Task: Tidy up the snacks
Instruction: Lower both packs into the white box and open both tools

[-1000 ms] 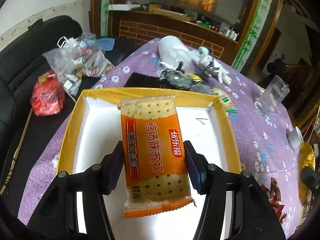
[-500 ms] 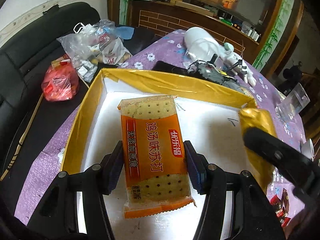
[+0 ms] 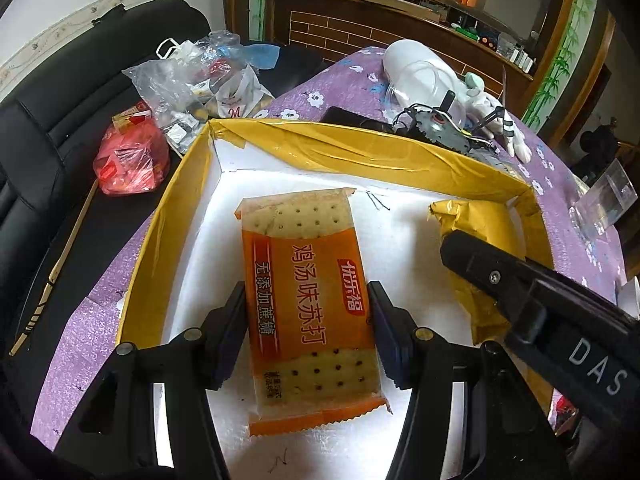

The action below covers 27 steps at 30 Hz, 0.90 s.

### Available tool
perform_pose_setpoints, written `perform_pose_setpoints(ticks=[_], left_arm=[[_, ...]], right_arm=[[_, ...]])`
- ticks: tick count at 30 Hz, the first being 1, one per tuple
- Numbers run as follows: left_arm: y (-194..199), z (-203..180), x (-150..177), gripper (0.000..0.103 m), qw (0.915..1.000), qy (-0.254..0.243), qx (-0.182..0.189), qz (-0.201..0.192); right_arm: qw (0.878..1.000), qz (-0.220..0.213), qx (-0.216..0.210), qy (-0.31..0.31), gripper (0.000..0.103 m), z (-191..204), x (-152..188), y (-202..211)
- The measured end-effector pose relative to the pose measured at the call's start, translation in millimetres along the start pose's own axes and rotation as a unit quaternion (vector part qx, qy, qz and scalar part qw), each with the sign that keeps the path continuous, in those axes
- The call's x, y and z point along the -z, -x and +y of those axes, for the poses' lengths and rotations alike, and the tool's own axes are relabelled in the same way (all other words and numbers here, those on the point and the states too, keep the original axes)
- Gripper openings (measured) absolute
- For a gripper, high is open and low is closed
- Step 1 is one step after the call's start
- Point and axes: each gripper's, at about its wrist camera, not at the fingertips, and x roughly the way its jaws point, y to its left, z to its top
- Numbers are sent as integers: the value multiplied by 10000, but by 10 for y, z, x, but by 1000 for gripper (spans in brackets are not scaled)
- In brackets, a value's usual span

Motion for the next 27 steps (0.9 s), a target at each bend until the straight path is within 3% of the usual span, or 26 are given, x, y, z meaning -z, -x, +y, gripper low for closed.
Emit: perform_pose_setpoints(ticks=[10,17,27], left_arm=[[-32,-2,-1,57,9999,-16,-158,8],[-12,5,-9,58,9999,31,-117,18],[183,-16,-18,58,9993,29,-54,-377]], right_arm=[[9999,0,64,111,46,24,-3,-7],[9998,-17,-172,-93,47,-67,12,72],[9952,-650,-652,-317,57,-254,174,745]])
